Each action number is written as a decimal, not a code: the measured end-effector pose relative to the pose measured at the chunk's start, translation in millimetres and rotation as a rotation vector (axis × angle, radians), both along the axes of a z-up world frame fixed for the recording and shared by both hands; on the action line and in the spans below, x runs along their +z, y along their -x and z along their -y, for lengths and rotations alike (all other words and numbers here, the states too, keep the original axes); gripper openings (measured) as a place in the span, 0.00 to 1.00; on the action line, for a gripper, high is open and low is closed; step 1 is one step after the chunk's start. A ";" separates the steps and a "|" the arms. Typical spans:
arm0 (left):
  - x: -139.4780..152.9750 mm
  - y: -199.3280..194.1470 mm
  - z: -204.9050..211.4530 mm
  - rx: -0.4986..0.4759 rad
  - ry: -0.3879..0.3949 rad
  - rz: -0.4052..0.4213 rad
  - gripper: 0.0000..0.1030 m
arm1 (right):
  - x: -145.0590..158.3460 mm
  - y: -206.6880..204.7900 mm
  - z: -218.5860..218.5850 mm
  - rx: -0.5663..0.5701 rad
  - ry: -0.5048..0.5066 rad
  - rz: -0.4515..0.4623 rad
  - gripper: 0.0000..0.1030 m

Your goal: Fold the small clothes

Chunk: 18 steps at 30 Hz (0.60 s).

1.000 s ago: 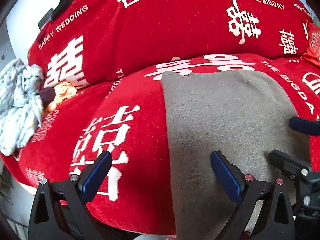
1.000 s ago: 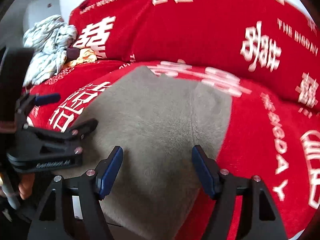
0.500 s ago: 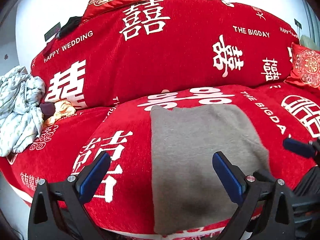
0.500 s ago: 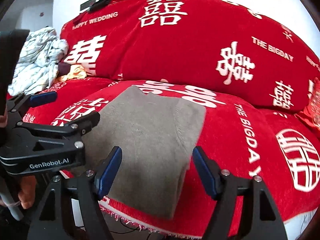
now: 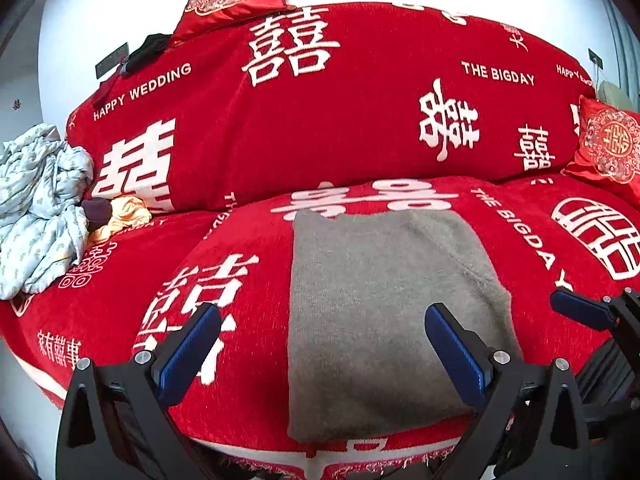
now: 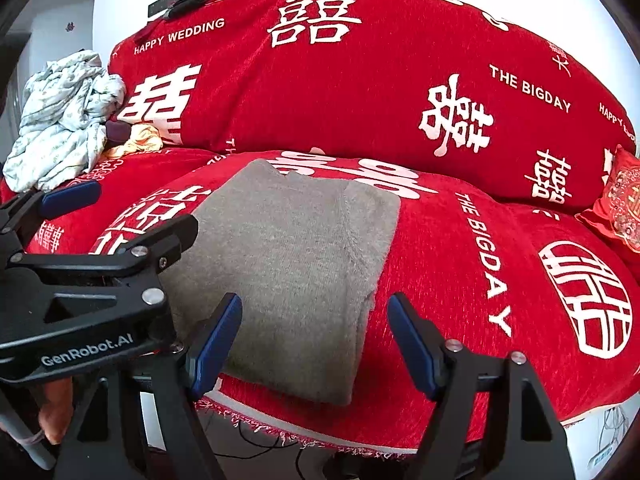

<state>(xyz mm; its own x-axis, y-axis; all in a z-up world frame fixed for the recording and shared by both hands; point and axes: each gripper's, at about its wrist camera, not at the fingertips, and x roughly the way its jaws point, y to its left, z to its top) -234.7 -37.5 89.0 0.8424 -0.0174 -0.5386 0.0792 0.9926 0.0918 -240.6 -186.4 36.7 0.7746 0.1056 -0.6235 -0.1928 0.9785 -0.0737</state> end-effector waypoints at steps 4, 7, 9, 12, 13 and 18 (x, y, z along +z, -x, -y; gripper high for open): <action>-4.5 0.0 -0.5 0.008 0.004 -0.040 0.99 | -2.5 1.6 2.2 -0.013 -0.005 -0.009 0.76; -6.2 -1.0 -4.2 0.014 0.014 -0.059 0.99 | -1.4 4.6 1.8 -0.016 -0.005 -0.003 0.76; -6.2 -0.5 -6.9 0.032 0.008 -0.054 0.99 | 1.0 6.7 1.6 -0.013 -0.005 0.007 0.76; -6.0 0.5 -9.5 0.037 0.011 -0.053 0.99 | 3.3 9.2 0.2 -0.010 -0.001 0.017 0.76; -5.6 0.9 -10.1 0.040 0.008 -0.050 0.99 | 3.7 9.5 -0.5 -0.010 0.002 0.018 0.76; -1.5 4.9 -13.6 0.041 0.010 -0.030 0.99 | 5.4 12.2 -2.5 -0.012 0.005 0.023 0.76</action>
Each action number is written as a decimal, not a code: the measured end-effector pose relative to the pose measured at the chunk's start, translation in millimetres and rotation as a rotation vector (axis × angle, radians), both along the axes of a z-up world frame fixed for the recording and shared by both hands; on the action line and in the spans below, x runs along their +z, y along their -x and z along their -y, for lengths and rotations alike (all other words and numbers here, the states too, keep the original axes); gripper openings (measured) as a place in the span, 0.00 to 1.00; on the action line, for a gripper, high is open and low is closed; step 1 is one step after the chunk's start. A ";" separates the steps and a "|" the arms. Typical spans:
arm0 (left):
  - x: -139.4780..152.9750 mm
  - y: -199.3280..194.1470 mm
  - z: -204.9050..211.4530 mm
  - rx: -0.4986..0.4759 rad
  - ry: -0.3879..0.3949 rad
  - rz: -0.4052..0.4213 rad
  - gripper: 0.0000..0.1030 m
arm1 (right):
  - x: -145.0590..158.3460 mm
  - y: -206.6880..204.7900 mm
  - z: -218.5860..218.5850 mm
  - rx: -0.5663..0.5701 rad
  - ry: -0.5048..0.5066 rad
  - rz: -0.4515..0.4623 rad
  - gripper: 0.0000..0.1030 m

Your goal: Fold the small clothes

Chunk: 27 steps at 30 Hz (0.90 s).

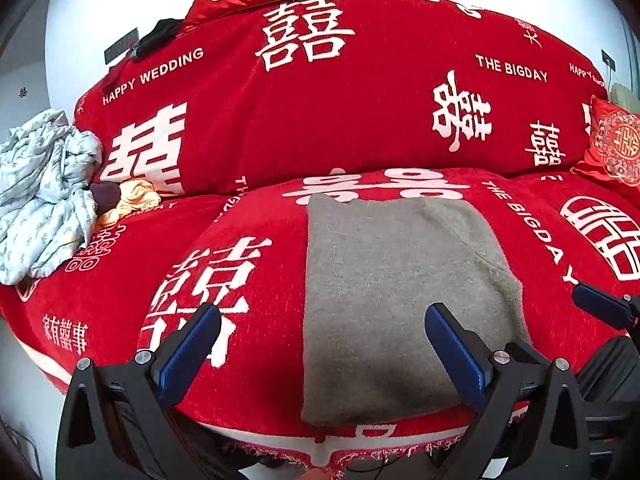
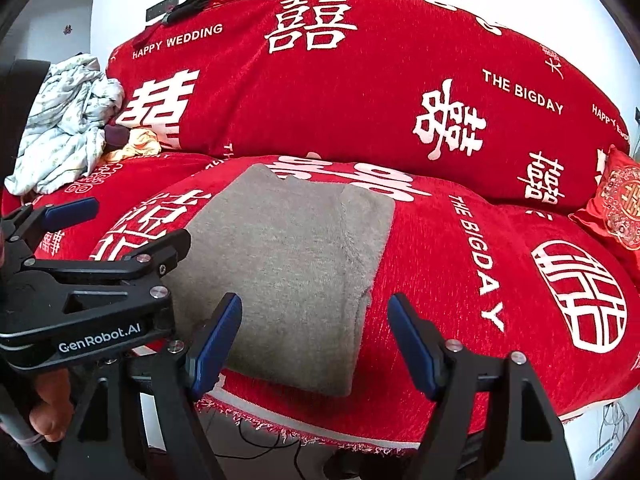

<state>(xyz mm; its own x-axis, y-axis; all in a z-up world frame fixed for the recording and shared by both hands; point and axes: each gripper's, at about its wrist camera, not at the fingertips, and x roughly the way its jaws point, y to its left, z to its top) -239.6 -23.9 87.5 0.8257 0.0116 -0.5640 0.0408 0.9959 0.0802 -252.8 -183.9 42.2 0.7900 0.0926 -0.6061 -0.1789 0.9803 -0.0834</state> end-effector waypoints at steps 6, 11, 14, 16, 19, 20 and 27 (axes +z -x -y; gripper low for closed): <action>4.7 2.0 -6.2 0.004 0.012 0.015 0.99 | 3.8 5.3 -4.6 -0.002 0.015 0.014 0.76; 6.7 3.7 -10.5 0.003 0.021 0.022 0.99 | 6.0 8.0 -9.4 -0.002 0.033 0.020 0.76; 7.3 3.9 -11.9 0.001 0.024 0.023 0.99 | 7.6 10.0 -11.9 -0.004 0.039 0.024 0.76; 8.0 4.4 -13.1 0.001 0.026 0.027 0.99 | 7.9 11.1 -13.1 -0.006 0.043 0.026 0.76; 8.5 4.9 -14.8 0.000 0.030 0.031 0.99 | 8.4 12.2 -14.5 -0.005 0.048 0.028 0.76; 8.4 4.9 -14.9 -0.001 0.030 0.031 0.99 | 8.5 12.2 -14.8 -0.004 0.050 0.028 0.76; 8.5 5.0 -14.8 0.000 0.029 0.030 0.99 | 8.3 12.4 -16.5 -0.005 0.052 0.026 0.76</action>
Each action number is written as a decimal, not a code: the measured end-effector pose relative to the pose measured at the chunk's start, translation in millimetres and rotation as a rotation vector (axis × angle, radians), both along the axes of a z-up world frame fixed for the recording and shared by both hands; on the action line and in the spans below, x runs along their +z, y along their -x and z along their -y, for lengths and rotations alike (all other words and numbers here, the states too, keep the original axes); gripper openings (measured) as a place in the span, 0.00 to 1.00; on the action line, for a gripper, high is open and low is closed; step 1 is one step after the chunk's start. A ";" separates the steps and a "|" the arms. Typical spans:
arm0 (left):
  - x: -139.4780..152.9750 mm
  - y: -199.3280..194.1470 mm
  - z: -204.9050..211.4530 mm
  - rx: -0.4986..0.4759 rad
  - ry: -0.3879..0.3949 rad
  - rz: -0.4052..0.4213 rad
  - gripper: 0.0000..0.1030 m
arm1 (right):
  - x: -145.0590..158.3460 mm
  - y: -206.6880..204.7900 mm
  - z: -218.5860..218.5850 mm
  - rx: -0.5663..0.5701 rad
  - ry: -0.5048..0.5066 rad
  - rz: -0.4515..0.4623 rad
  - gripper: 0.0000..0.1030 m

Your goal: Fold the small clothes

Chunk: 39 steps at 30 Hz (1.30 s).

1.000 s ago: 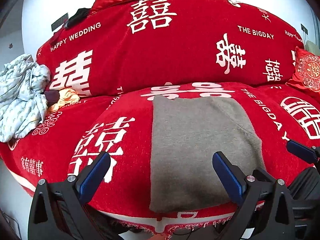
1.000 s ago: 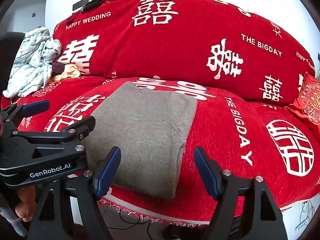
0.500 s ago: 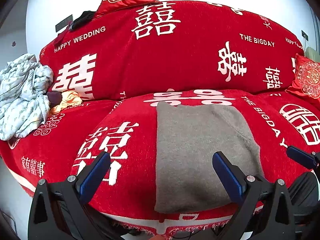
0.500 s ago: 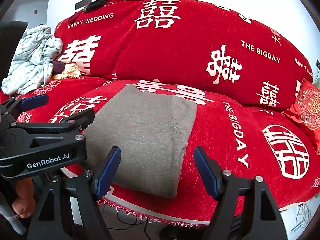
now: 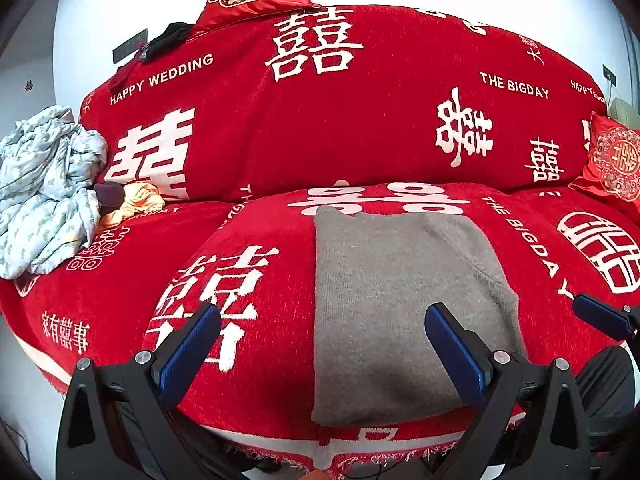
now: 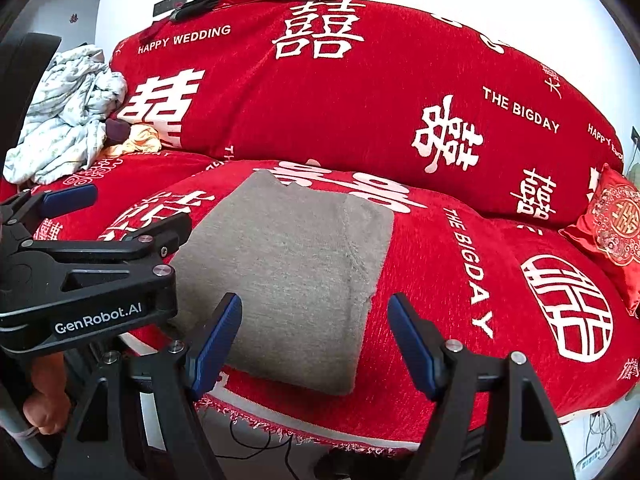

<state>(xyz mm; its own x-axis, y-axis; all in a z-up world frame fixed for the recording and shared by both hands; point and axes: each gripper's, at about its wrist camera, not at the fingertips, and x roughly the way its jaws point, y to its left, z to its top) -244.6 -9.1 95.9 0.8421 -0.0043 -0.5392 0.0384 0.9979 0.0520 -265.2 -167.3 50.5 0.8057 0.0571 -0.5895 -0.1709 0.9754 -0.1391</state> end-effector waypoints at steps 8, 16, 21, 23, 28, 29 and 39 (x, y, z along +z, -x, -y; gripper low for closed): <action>0.8 2.9 0.3 0.000 -0.002 0.007 0.99 | -0.6 1.4 -1.5 -0.001 -0.002 0.006 0.76; 0.8 2.8 1.4 0.001 -0.003 0.005 0.99 | 0.0 1.3 -0.9 -0.001 -0.002 0.006 0.76; 0.9 2.3 2.0 0.002 -0.003 0.003 0.99 | 0.0 1.4 -1.2 -0.002 -0.003 0.006 0.76; 0.8 2.2 2.0 0.002 -0.003 0.003 0.99 | 0.0 1.4 -1.2 -0.002 -0.003 0.006 0.76; -1.0 1.0 3.0 0.000 -0.003 -0.004 0.99 | 0.0 1.5 -1.5 -0.002 -0.003 0.006 0.76; -1.3 0.7 2.9 -0.001 -0.003 -0.004 0.99 | 0.0 1.4 -1.4 -0.002 -0.003 0.006 0.76; -2.9 3.2 -2.3 0.038 -0.004 0.031 0.99 | -1.5 2.7 -2.7 -0.005 -0.007 0.004 0.76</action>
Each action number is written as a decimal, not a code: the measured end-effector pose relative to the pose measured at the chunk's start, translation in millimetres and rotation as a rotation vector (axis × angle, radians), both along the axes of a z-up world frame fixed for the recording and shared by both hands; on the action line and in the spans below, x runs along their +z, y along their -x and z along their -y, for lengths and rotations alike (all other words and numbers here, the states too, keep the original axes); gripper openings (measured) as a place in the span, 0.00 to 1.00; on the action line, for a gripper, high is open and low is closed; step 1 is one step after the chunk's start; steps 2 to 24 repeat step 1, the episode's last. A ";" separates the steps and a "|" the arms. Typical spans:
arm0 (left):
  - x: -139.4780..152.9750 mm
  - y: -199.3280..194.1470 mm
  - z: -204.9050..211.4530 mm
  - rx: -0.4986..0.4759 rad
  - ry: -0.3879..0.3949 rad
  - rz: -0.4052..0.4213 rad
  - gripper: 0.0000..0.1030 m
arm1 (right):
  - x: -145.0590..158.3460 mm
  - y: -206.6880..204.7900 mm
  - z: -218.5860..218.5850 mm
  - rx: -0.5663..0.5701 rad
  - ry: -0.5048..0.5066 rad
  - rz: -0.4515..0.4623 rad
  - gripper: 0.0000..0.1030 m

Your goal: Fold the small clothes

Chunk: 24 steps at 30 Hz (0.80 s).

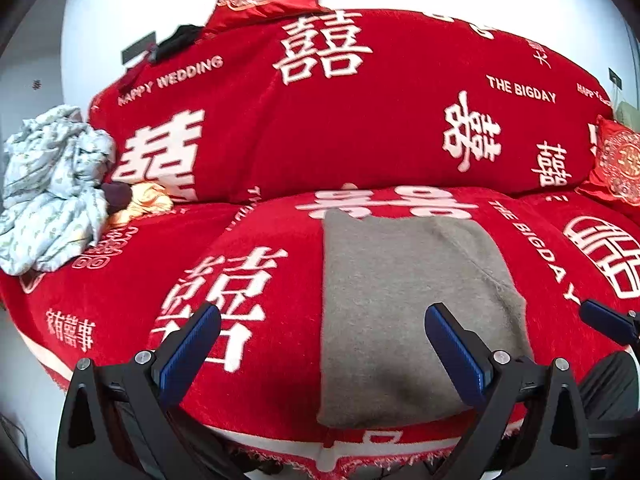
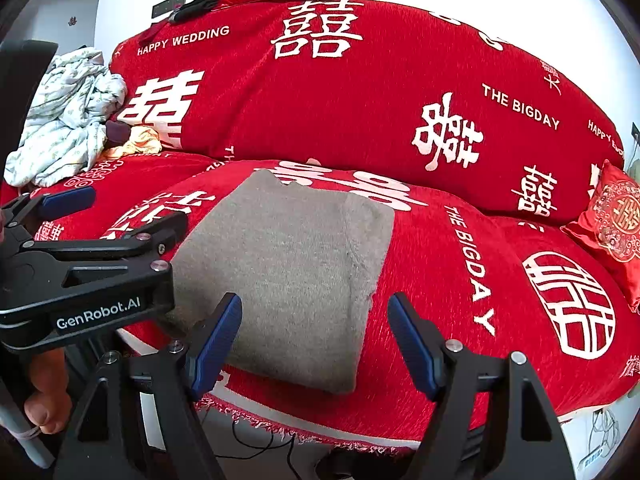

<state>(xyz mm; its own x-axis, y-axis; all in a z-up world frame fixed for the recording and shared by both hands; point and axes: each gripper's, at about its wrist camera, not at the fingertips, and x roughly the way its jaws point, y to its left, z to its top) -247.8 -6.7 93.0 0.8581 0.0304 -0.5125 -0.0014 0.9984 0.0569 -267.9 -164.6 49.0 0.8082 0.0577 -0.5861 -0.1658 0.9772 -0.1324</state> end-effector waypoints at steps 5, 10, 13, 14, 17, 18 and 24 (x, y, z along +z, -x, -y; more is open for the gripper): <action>-0.4 0.0 -0.2 0.000 0.002 -0.004 0.99 | 0.1 -0.1 0.3 0.000 0.000 0.000 0.76; -0.4 0.0 -0.2 0.000 0.002 -0.004 0.99 | 0.1 -0.1 0.3 0.000 0.000 0.000 0.76; -0.4 0.0 -0.2 0.000 0.002 -0.004 0.99 | 0.1 -0.1 0.3 0.000 0.000 0.000 0.76; -0.4 0.0 -0.2 0.000 0.002 -0.004 0.99 | 0.1 -0.1 0.3 0.000 0.000 0.000 0.76; -0.4 0.0 -0.2 0.000 0.002 -0.004 0.99 | 0.1 -0.1 0.3 0.000 0.000 0.000 0.76; -0.4 0.0 -0.2 0.000 0.002 -0.004 0.99 | 0.1 -0.1 0.3 0.000 0.000 0.000 0.76; -0.4 0.0 -0.2 0.000 0.002 -0.004 0.99 | 0.1 -0.1 0.3 0.000 0.000 0.000 0.76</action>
